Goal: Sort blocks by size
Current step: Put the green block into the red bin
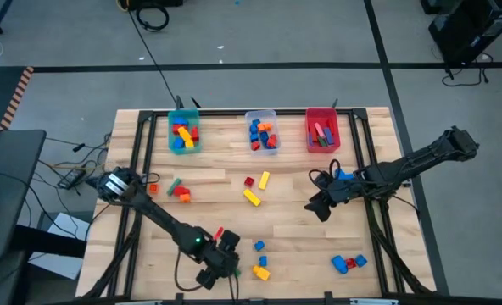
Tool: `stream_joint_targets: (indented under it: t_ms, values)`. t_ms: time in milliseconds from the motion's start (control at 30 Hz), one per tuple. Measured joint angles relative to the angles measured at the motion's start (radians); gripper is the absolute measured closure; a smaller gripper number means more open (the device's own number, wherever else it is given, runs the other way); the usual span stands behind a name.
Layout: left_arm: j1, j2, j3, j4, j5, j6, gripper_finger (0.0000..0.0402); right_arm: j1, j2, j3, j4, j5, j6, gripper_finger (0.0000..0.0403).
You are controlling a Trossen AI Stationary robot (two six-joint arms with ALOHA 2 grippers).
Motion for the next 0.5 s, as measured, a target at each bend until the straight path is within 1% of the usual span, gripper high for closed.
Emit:
stream_joint_targets:
  t_ms: [133,233,333,500]
  values:
    - [0.002,0.020,0.004,0.002,0.016,-0.003,0.0188,0.012,0.000,0.000,0.003,0.000,0.001,0.0167]
    - [0.002,0.022,0.005,-0.003,0.015,-0.029,0.0201,0.023,0.000,0.000,0.004,0.000,0.015,0.0167]
    - [0.001,0.017,0.004,-0.006,0.003,-0.082,0.0231,0.033,0.000,0.000,0.004,0.000,0.016,0.0167]
    - [0.013,0.006,0.001,-0.011,-0.007,-0.093,0.0295,0.043,0.000,0.000,0.004,0.000,0.016,0.0167]
